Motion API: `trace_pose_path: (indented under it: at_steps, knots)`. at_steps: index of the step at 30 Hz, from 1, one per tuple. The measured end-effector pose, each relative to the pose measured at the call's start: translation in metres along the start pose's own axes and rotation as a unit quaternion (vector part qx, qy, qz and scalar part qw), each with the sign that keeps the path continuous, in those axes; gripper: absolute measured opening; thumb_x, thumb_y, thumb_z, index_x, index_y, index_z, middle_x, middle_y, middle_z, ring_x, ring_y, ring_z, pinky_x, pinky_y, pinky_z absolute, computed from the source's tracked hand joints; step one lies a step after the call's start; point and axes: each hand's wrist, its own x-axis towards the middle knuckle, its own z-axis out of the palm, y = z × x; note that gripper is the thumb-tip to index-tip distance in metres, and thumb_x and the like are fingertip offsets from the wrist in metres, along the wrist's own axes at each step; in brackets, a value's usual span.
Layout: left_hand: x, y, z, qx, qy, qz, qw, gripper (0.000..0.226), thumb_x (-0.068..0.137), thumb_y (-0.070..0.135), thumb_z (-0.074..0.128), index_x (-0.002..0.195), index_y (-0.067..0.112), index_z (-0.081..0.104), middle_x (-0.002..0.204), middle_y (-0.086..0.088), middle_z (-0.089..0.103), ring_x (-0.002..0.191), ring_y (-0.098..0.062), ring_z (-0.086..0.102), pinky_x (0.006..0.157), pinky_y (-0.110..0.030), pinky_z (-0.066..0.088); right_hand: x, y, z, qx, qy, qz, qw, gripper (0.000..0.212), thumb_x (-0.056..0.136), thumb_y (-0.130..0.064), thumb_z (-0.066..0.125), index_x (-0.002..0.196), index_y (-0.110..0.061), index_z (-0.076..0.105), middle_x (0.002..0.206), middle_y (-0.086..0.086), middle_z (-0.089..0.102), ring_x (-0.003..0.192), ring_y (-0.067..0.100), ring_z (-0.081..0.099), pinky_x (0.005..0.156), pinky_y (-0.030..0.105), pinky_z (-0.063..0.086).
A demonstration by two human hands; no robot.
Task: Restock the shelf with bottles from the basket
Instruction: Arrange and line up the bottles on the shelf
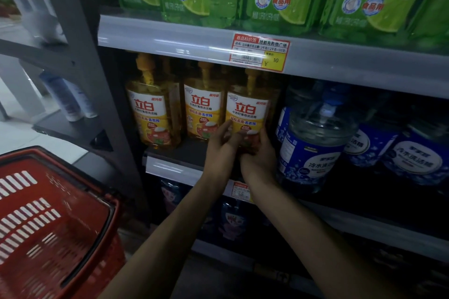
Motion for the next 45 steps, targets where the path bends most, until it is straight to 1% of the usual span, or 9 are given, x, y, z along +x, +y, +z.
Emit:
trace_pose_path:
  at_steps: [7,12,15,18,24,34,38,41,45]
  knots:
    - [0.002,-0.001,-0.006,0.008,0.0,-0.006,1.0,0.031,0.101,0.02,0.061,0.13,0.031,0.066,0.124,0.01,0.072,0.118,-0.007,0.066,0.104,-0.032,0.051,-0.003,-0.001,-0.007,-0.022,0.026,-0.063,0.997,0.079,0.092,0.004,0.057,0.151,-0.044,0.037,0.147,-0.011,0.053,0.138,0.014,0.048,0.113,0.044,0.045]
    - [0.002,0.0,-0.007,0.015,-0.013,0.007,1.0,0.029,0.101,0.017,0.06,0.124,0.032,0.068,0.121,0.011,0.074,0.115,-0.006,0.068,0.102,-0.029,0.052,0.0,-0.003,-0.001,-0.044,0.017,-0.082,0.996,0.067,0.096,-0.01,0.059,0.147,-0.049,0.038,0.146,-0.013,0.053,0.139,0.014,0.047,0.114,0.048,0.043]
    - [0.001,-0.001,-0.009,0.019,-0.008,0.018,1.0,0.034,0.102,0.019,0.061,0.135,0.025,0.063,0.125,0.008,0.071,0.118,-0.008,0.065,0.105,-0.033,0.051,0.002,-0.002,-0.002,-0.065,0.006,-0.087,0.994,0.071,0.094,-0.007,0.06,0.148,-0.046,0.037,0.147,-0.011,0.052,0.139,0.015,0.046,0.113,0.049,0.043]
    - [0.004,-0.004,-0.021,0.014,0.061,0.037,0.997,0.043,0.101,0.022,0.064,0.142,0.028,0.053,0.127,0.01,0.063,0.12,-0.009,0.06,0.104,-0.032,0.051,0.003,-0.003,-0.004,-0.066,0.004,-0.087,0.994,0.082,0.09,0.006,0.057,0.152,-0.044,0.034,0.15,-0.008,0.05,0.14,0.014,0.046,0.113,0.048,0.044]
    - [0.033,-0.032,-0.052,0.041,0.084,0.034,0.995,0.075,0.083,0.065,0.072,0.15,0.048,0.044,0.157,0.001,0.044,0.14,-0.02,0.051,0.114,-0.053,0.045,-0.003,-0.003,-0.003,-0.185,-0.05,-0.104,0.976,0.096,0.09,0.008,0.057,0.158,-0.047,0.018,0.164,-0.003,0.022,0.15,0.021,0.029,0.118,0.047,0.037]
    - [0.022,-0.01,-0.036,0.031,0.081,0.041,0.995,0.071,0.1,0.046,0.063,0.161,0.035,0.029,0.166,0.008,0.016,0.148,-0.024,0.037,0.121,-0.05,0.038,-0.005,-0.002,0.001,-0.202,-0.063,-0.095,0.973,0.093,0.087,0.011,0.055,0.154,-0.047,0.028,0.165,-0.006,0.015,0.152,0.024,0.023,0.119,0.048,0.036]
    - [0.022,-0.011,-0.036,0.042,0.08,0.044,0.995,0.078,0.092,0.055,0.067,0.16,0.04,0.03,0.166,0.005,0.019,0.148,-0.025,0.039,0.119,-0.052,0.04,-0.006,-0.002,-0.002,-0.21,-0.07,-0.085,0.971,0.093,0.087,0.012,0.055,0.153,-0.049,0.031,0.165,-0.006,0.016,0.151,0.024,0.024,0.118,0.048,0.037]
    - [0.032,-0.025,-0.047,0.04,0.079,0.026,0.996,0.082,0.079,0.068,0.074,0.152,0.044,0.043,0.16,-0.001,0.039,0.142,-0.022,0.049,0.115,-0.055,0.044,-0.007,-0.003,-0.007,-0.207,-0.059,-0.088,0.973,0.088,0.089,0.009,0.056,0.153,-0.046,0.032,0.161,-0.003,0.024,0.147,0.025,0.033,0.114,0.05,0.042]
    - [0.02,-0.018,-0.058,0.144,0.085,0.041,0.985,0.057,0.087,0.061,0.067,0.139,0.04,0.057,0.143,0.005,0.058,0.131,-0.013,0.058,0.109,-0.049,0.052,-0.012,-0.002,-0.007,-0.211,-0.046,-0.131,0.968,0.081,0.093,-0.002,0.062,0.154,-0.045,0.031,0.154,-0.001,0.036,0.14,0.022,0.043,0.11,0.044,0.046]
